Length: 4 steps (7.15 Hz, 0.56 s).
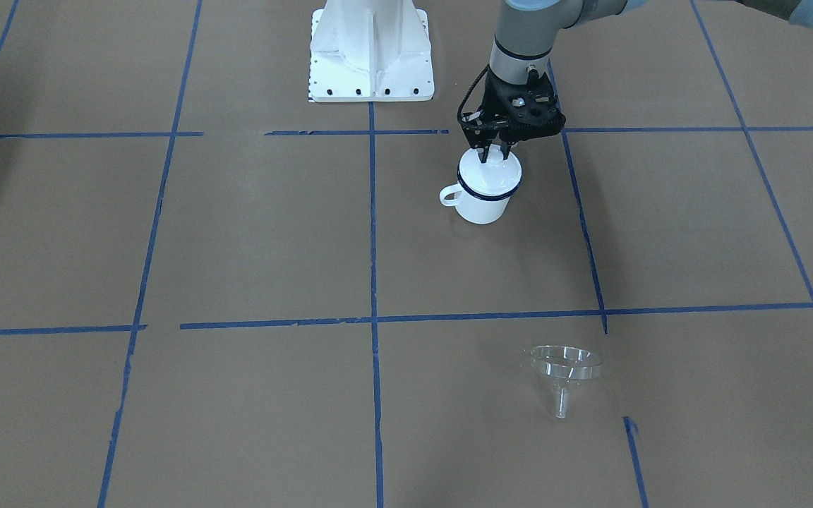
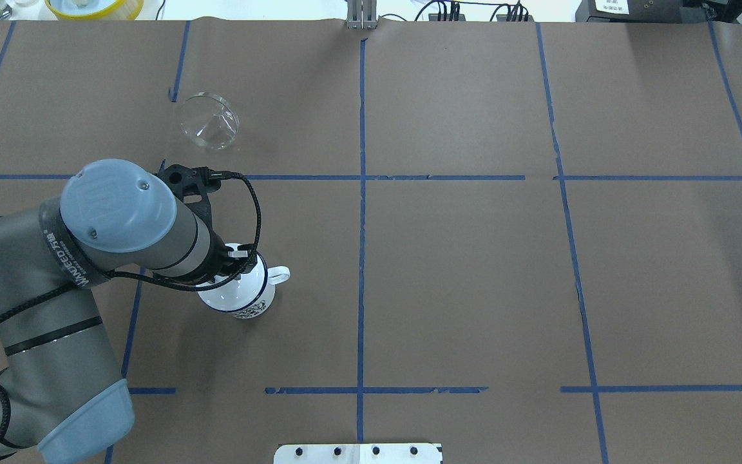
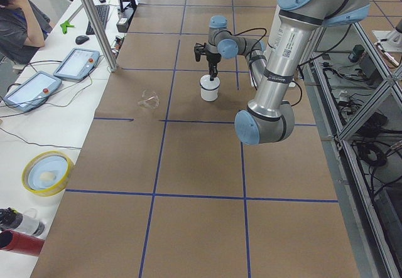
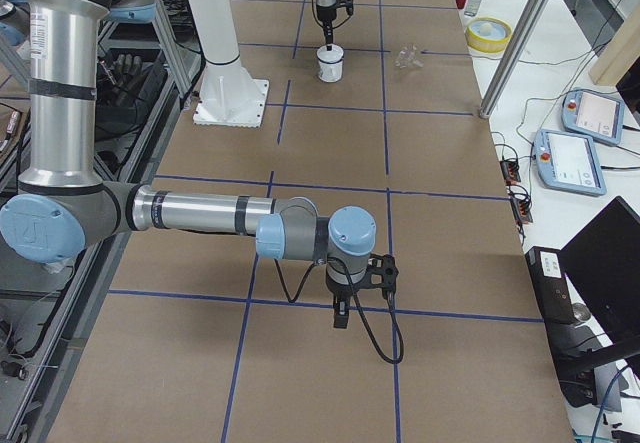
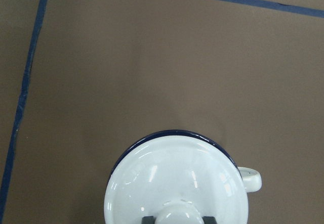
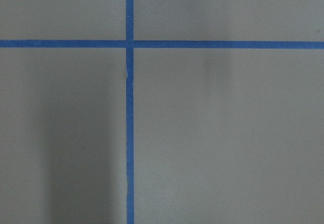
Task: Remove funnel from cup
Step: 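Lower the white funnel into the mug with the left gripper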
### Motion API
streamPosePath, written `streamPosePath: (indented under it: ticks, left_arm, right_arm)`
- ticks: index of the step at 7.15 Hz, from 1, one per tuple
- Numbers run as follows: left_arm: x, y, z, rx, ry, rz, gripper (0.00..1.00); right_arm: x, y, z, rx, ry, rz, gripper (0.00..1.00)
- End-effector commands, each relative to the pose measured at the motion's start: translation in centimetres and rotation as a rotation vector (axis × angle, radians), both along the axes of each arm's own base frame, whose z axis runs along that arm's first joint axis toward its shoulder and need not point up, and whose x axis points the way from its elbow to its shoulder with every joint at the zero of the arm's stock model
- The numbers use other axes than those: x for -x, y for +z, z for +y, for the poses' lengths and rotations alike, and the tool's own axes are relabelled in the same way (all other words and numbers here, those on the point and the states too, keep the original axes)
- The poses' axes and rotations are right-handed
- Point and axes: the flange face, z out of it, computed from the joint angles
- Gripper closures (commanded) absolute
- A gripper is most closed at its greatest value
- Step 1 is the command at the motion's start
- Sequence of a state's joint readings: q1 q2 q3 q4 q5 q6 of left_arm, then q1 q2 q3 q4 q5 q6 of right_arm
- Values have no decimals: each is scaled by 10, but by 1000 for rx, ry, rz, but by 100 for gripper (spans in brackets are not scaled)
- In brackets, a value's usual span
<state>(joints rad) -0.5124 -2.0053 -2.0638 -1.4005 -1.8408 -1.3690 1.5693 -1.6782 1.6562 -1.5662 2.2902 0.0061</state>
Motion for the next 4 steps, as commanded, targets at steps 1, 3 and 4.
streamPosePath:
  ticks: [1, 3, 4]
  left_arm:
    - [-1, 1, 0, 0, 2, -2, 90]
    - [-1, 1, 0, 0, 2, -2, 42]
    - [-1, 2, -1, 1, 2, -5, 25]
  right_arm:
    - [0, 0, 0, 0, 0, 0, 0]
    - [0, 0, 0, 0, 0, 0, 0]
    - [0, 0, 0, 0, 0, 0, 0]
